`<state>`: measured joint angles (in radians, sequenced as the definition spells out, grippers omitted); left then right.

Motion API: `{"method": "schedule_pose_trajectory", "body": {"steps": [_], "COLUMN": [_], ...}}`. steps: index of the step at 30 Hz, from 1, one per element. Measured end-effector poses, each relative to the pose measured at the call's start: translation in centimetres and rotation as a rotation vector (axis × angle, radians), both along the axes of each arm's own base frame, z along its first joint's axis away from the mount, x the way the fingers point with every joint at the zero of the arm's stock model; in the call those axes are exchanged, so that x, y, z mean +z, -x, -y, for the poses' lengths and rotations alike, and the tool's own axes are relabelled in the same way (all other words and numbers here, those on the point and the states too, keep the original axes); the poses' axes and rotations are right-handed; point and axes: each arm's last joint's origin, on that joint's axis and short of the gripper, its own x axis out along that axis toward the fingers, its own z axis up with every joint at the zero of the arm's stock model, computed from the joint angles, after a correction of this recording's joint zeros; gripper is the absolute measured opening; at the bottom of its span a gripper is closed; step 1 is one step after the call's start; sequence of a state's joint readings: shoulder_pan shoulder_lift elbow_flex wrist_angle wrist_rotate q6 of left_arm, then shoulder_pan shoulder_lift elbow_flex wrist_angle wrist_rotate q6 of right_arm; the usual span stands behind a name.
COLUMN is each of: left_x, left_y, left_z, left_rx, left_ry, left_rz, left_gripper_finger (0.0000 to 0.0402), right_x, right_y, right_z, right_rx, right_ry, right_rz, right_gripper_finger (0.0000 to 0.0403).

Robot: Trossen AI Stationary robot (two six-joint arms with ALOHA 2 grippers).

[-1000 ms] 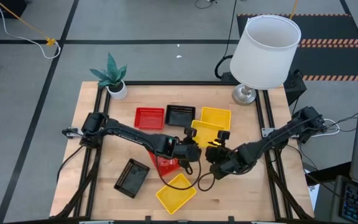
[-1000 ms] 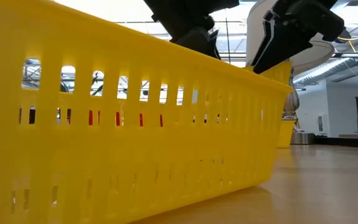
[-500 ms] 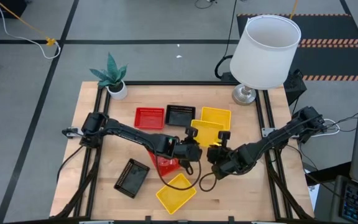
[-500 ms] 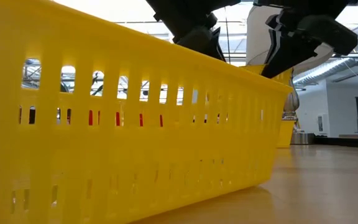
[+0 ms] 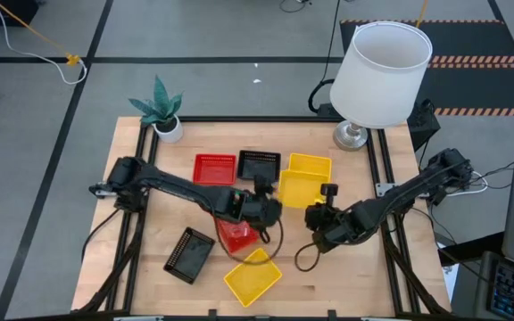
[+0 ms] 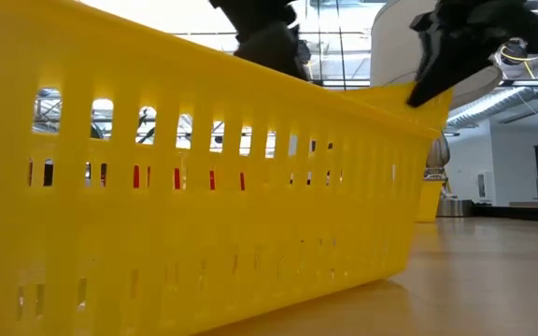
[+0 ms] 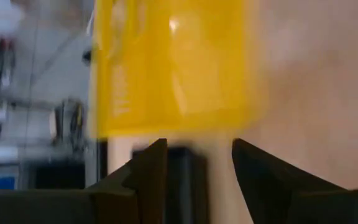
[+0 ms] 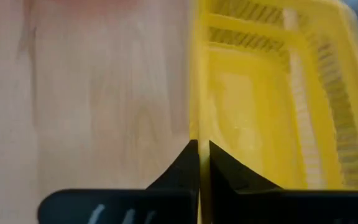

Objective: Stack baskets by color
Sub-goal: Stack the middle yellow bin on top of the top yellow bin

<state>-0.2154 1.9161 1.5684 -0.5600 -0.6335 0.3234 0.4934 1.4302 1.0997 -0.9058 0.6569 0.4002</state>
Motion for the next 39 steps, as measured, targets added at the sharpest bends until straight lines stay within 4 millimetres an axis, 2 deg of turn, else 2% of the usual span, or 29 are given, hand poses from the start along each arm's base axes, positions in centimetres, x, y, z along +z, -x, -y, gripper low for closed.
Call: {"method": "schedule_pose_trajectory", "body": {"steps": [4, 7, 10, 18, 23, 27, 30, 34, 39], "left_x": [1.8, 2.1, 1.6, -1.8, -3.4, -4.9, -5.7, -6.3, -6.7], "left_y": [1.4, 2.4, 2.6, 1.8, 2.4, 2.9, 3.2, 3.3, 3.3], "left_z": [-3.1, -5.1, -6.5, -9.6, -10.4, -10.5, -10.5, -10.6, -10.5], "left_rx": [0.122, 0.207, 0.238, 0.1, 0.095, 0.099, 0.098, 0.087, 0.081], "left_ry": [0.028, 0.074, 0.172, 0.354, 0.389, 0.391, 0.383, 0.369, 0.369], "left_rz": [-0.015, -0.055, -0.08, -0.089, -0.128, -0.134, -0.151, -0.129, -0.109], "left_gripper_finger": [0.0186, 0.0186, 0.0186, 0.0189, 0.0231, 0.0277, 0.0295, 0.0287, 0.0247], "right_x": [1.6, 3.1, 4.4, 7.2, 7.8, 7.8, 7.6, 7.6, 7.8], "right_y": [1.8, 3.3, 4.5, 7.2, 8.0, 7.9, 7.5, 6.9, 6.5], "right_z": [0.6, 1.3, 2.0, 3.6, 4.0, 3.9, 3.7, 3.4, 3.1], "right_rx": [-0.003, 0.01, 0.043, 0.129, 0.095, 0.095, 0.103, 0.135, 0.174], "right_ry": [-0.021, -0.038, -0.058, -0.068, -0.112, -0.11, -0.102, -0.089, -0.079], "right_rz": [0.008, 0.018, 0.05, 0.148, 0.204, 0.202, 0.194, 0.203, 0.23], "right_gripper_finger": [0.0002, 0.0002, 0.0002, 0.0001, 0.0001, 0.0001, 0.0001, 0.0001, 0.0001]}}
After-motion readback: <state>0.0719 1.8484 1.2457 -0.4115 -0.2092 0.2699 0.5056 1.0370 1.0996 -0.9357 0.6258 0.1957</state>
